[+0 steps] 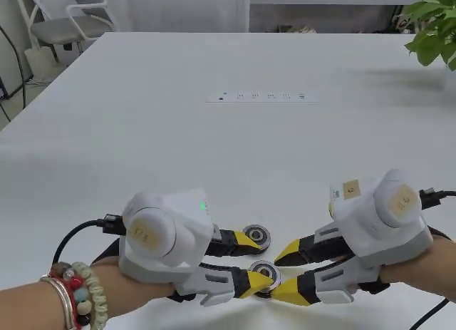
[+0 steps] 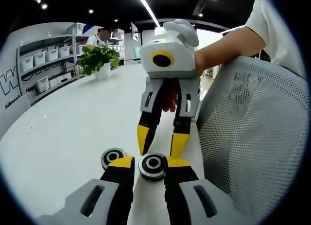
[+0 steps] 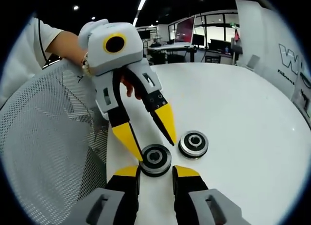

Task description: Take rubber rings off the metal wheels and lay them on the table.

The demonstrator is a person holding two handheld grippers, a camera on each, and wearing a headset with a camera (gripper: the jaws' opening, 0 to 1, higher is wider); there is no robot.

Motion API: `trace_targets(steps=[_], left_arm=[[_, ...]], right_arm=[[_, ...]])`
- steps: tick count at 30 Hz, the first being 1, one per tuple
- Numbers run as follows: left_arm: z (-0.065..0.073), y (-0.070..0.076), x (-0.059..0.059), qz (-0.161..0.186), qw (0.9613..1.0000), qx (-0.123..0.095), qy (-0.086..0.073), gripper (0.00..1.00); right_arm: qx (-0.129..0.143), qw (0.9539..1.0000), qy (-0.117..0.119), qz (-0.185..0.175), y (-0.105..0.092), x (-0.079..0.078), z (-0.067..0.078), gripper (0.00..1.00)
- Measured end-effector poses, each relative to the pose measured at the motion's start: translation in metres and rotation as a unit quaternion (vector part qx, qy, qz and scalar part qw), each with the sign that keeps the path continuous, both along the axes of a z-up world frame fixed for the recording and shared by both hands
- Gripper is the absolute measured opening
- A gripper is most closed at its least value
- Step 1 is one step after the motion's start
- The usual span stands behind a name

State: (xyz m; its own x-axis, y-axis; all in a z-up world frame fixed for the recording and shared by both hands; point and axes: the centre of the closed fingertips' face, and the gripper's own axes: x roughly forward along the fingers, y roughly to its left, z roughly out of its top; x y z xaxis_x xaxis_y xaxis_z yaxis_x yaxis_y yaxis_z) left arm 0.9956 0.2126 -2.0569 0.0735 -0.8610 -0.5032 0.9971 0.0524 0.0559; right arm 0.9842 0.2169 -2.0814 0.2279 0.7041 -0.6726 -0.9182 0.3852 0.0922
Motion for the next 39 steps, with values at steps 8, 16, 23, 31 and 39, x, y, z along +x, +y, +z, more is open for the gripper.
trace_targets(steps=[8, 16, 23, 31, 39], left_arm=[[-0.005, 0.001, -0.003, -0.010, 0.9999, 0.012, -0.004, 0.14], [-0.005, 0.000, -0.006, -0.021, 0.9997, 0.008, -0.002, 0.10], [-0.004, 0.000, -0.006, -0.025, 0.9996, 0.004, -0.014, 0.08], [-0.004, 0.002, -0.007, -0.023, 0.9997, -0.003, -0.008, 0.08], [-0.004, 0.002, -0.007, -0.024, 0.9996, -0.004, -0.011, 0.08]], right_arm=[[-0.005, 1.0000, -0.004, -0.002, 0.001, 0.002, -0.002, 0.25], [-0.002, 1.0000, -0.001, -0.003, 0.003, 0.001, -0.002, 0.24], [-0.008, 0.9999, -0.011, 0.007, 0.001, 0.001, -0.001, 0.22], [-0.013, 0.9997, -0.014, 0.013, -0.001, 0.000, -0.001, 0.20], [-0.024, 0.9996, -0.012, 0.011, -0.010, -0.001, -0.002, 0.08]])
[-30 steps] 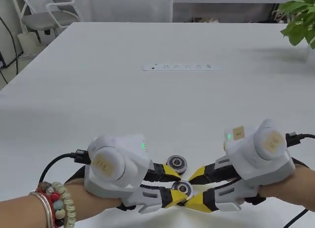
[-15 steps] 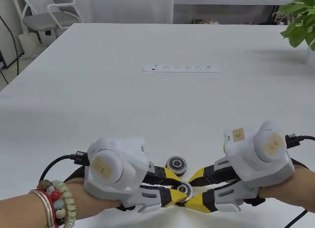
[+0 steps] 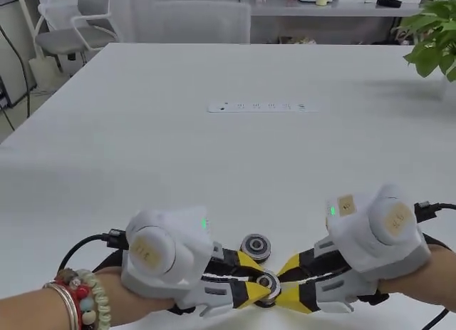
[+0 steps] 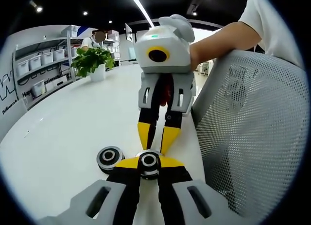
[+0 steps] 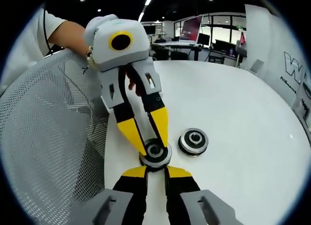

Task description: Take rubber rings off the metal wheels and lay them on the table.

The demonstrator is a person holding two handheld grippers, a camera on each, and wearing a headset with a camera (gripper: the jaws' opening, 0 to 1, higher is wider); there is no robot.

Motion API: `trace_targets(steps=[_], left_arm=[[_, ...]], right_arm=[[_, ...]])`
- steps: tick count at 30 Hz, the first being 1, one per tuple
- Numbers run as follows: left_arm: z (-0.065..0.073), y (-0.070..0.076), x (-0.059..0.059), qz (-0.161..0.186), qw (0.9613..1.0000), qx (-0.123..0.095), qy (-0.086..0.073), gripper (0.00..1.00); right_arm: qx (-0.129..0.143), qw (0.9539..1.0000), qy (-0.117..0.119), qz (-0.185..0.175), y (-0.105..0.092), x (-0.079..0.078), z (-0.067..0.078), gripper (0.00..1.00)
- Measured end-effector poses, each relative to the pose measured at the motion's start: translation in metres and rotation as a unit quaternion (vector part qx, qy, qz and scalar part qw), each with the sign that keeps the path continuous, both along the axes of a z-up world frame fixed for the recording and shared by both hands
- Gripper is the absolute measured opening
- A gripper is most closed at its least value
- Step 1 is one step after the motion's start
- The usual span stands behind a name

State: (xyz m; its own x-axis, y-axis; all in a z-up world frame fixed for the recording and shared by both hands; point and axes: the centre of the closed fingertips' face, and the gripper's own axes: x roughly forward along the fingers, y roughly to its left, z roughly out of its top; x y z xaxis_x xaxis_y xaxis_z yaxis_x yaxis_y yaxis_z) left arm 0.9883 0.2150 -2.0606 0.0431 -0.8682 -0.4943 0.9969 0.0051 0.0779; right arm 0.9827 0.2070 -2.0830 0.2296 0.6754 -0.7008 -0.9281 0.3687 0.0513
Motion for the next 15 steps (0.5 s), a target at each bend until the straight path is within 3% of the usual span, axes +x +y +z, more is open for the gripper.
trace_targets(steps=[7, 15], left_arm=[[-0.0005, 0.0000, 0.0013, 0.002, 1.0000, 0.000, 0.000, 0.08], [-0.0013, 0.0004, 0.0027, 0.001, 1.0000, -0.001, -0.001, 0.08]], right_arm=[[-0.008, 0.9999, -0.008, 0.007, 0.0006, 0.0002, -0.0002, 0.05], [-0.007, 0.9993, 0.014, -0.033, -0.0016, 0.0055, -0.0006, 0.00]])
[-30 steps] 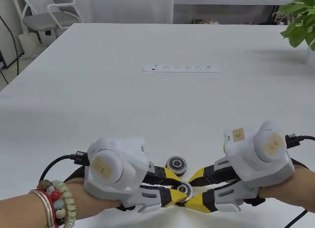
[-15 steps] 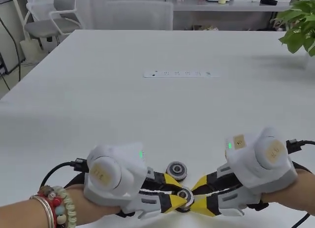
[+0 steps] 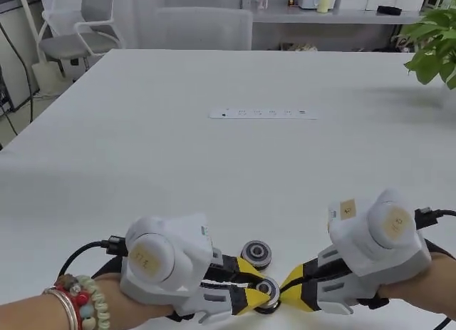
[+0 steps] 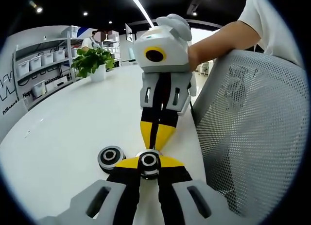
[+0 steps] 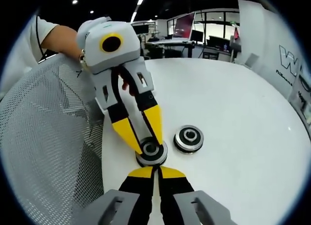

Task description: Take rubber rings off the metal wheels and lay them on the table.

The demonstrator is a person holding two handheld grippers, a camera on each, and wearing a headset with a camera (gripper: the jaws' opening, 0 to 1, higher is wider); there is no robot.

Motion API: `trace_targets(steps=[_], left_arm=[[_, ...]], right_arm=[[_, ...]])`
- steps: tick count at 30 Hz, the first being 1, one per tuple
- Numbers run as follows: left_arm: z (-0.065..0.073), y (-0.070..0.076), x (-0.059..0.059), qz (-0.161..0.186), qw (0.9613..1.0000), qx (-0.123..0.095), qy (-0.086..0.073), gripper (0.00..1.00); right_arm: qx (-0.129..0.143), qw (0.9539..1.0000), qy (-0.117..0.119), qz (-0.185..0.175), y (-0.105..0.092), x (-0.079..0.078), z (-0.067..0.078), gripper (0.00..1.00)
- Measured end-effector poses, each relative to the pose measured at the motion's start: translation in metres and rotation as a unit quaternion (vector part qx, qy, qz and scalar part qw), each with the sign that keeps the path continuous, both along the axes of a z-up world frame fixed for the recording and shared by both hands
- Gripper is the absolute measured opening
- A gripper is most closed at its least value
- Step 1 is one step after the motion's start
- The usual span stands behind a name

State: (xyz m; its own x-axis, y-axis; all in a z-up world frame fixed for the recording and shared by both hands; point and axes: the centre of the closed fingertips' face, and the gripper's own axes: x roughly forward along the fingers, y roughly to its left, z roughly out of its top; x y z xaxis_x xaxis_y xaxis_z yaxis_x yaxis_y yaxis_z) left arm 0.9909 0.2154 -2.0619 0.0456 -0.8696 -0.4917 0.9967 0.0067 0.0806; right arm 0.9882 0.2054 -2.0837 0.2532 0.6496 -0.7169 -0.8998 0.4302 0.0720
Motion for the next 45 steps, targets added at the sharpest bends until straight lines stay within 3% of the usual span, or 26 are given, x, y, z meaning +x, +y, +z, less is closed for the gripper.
trace_targets(steps=[1, 2, 4, 5, 8, 11, 13, 16, 17, 19, 27, 42, 44, 45], left_arm=[[0.000, 0.000, 0.000, 0.001, 1.0000, 0.000, 0.001, 0.08], [0.000, 0.000, 0.001, 0.001, 1.0000, 0.000, 0.001, 0.08], [0.000, 0.000, 0.001, 0.001, 1.0000, -0.001, 0.001, 0.08], [0.000, 0.000, 0.002, 0.002, 1.0000, -0.001, 0.000, 0.08], [0.000, 0.000, 0.003, 0.004, 1.0000, 0.000, 0.000, 0.08], [0.000, 0.000, 0.003, 0.004, 1.0000, 0.001, 0.000, 0.08], [-0.001, 0.000, 0.003, 0.004, 1.0000, 0.000, 0.000, 0.08], [-0.001, 0.000, 0.003, 0.004, 1.0000, 0.001, 0.000, 0.08], [-0.001, 0.000, 0.003, 0.004, 1.0000, 0.001, 0.001, 0.08], [-0.001, 0.000, 0.003, 0.005, 1.0000, 0.000, 0.001, 0.08], [-0.001, -0.001, 0.003, 0.007, 1.0000, -0.001, 0.005, 0.08], [-0.001, -0.001, 0.003, 0.006, 1.0000, -0.002, 0.004, 0.08], [-0.001, -0.001, 0.003, 0.006, 1.0000, -0.001, 0.003, 0.08], [-0.001, -0.001, 0.004, 0.006, 1.0000, -0.001, 0.003, 0.08]], right_arm=[[0.005, 0.9997, 0.015, -0.018, -0.001, 0.000, 0.000, 0.00], [0.022, 0.9965, 0.054, -0.061, -0.001, 0.002, 0.000, 0.00], [0.048, 0.9859, 0.106, -0.120, -0.004, 0.005, 0.001, 0.00], [0.066, 0.9809, 0.118, -0.139, -0.006, 0.009, 0.003, 0.00], [0.087, 0.9741, 0.137, -0.158, -0.007, 0.009, 0.006, 0.00], [0.086, 0.9715, 0.146, -0.166, -0.007, 0.009, 0.005, 0.00], [0.094, 0.9631, 0.169, -0.187, -0.006, 0.008, 0.005, 0.00], [0.127, 0.9552, 0.185, -0.193, -0.003, 0.009, 0.011, 0.00], [0.121, 0.9559, 0.183, -0.195, -0.006, 0.010, 0.010, 0.00], [0.135, 0.9509, 0.194, -0.200, -0.003, 0.009, 0.013, 0.00], [0.150, 0.9427, 0.211, -0.211, 0.000, 0.007, 0.015, 0.00], [0.168, 0.9438, 0.209, -0.194, 0.015, 0.000, 0.025, 0.00], [0.208, 0.9391, 0.212, -0.172, 0.025, -0.002, 0.039, 0.00], [0.217, 0.9365, 0.211, -0.178, 0.026, 0.001, 0.044, 0.00]])
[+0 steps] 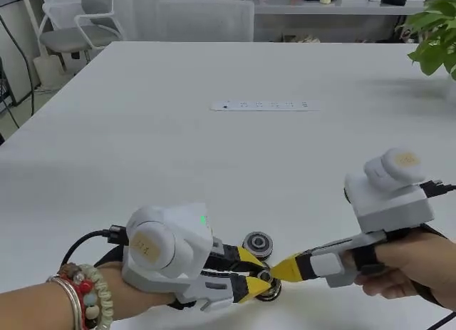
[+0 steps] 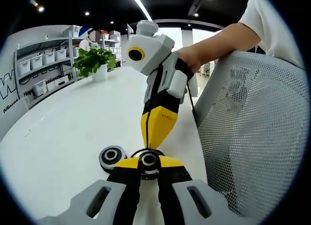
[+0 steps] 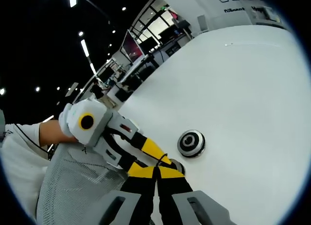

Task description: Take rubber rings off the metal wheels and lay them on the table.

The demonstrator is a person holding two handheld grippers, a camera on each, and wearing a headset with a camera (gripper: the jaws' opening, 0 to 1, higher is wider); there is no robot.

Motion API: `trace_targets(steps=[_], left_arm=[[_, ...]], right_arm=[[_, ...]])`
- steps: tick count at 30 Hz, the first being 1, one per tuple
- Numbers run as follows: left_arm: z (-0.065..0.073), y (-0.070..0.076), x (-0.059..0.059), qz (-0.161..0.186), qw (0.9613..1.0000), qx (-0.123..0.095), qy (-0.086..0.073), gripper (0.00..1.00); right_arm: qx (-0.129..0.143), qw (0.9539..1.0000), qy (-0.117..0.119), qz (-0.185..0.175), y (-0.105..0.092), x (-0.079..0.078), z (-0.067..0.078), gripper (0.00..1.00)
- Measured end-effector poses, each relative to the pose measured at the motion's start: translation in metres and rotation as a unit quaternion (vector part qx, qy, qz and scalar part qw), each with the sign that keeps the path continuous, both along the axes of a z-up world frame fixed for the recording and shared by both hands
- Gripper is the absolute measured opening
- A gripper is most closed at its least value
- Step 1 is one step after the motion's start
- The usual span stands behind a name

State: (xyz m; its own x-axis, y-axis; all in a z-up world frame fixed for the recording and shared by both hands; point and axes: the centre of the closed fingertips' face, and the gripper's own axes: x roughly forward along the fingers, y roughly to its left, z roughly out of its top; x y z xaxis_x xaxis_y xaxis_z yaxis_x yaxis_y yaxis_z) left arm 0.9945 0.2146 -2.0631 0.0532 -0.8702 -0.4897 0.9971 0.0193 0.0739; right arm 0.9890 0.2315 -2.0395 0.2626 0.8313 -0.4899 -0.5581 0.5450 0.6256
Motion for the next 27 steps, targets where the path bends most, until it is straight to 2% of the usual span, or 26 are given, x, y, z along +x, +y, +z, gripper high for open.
trace_targets(steps=[1, 2, 3, 4, 5, 7, 15, 22, 24, 27], left_arm=[[0.000, 0.000, 0.000, 0.001, 1.0000, 0.000, 0.001, 0.08], [0.000, 0.000, 0.000, 0.001, 1.0000, 0.000, 0.001, 0.08], [0.000, 0.000, 0.000, 0.005, 1.0000, 0.000, 0.004, 0.08], [0.000, 0.000, 0.000, 0.006, 1.0000, 0.000, 0.005, 0.08], [0.000, 0.000, 0.000, 0.006, 1.0000, 0.000, 0.005, 0.08], [0.000, 0.000, 0.000, 0.007, 1.0000, 0.000, 0.006, 0.08], [0.000, 0.000, 0.000, 0.010, 0.9999, 0.008, 0.006, 0.08], [0.000, -0.001, -0.001, 0.015, 0.9996, 0.021, 0.013, 0.09], [0.000, -0.002, -0.005, 0.009, 0.9993, 0.027, 0.026, 0.14], [0.001, -0.004, -0.009, -0.004, 0.9994, 0.029, 0.015, 0.19]], right_arm=[[-0.016, 0.9998, -0.007, 0.003, -0.003, 0.001, -0.002, 0.00], [-0.065, 0.9975, -0.029, 0.007, -0.011, 0.005, -0.012, 0.00], [-0.075, 0.9968, -0.028, 0.012, -0.011, 0.002, -0.016, 0.00], [-0.078, 0.9967, -0.012, 0.018, -0.011, -0.002, -0.021, 0.00], [-0.080, 0.9966, -0.004, 0.018, -0.013, -0.003, -0.025, 0.00], [-0.088, 0.9959, -0.004, 0.020, -0.015, -0.003, -0.029, 0.00], [-0.083, 0.9964, -0.006, 0.014, -0.018, 0.002, -0.027, 0.00], [-0.083, 0.9965, -0.008, 0.005, -0.020, 0.005, -0.026, 0.00], [-0.085, 0.9964, -0.008, 0.005, -0.020, 0.005, -0.027, 0.00], [-0.085, 0.9963, -0.009, 0.003, -0.020, 0.005, -0.027, 0.00]])
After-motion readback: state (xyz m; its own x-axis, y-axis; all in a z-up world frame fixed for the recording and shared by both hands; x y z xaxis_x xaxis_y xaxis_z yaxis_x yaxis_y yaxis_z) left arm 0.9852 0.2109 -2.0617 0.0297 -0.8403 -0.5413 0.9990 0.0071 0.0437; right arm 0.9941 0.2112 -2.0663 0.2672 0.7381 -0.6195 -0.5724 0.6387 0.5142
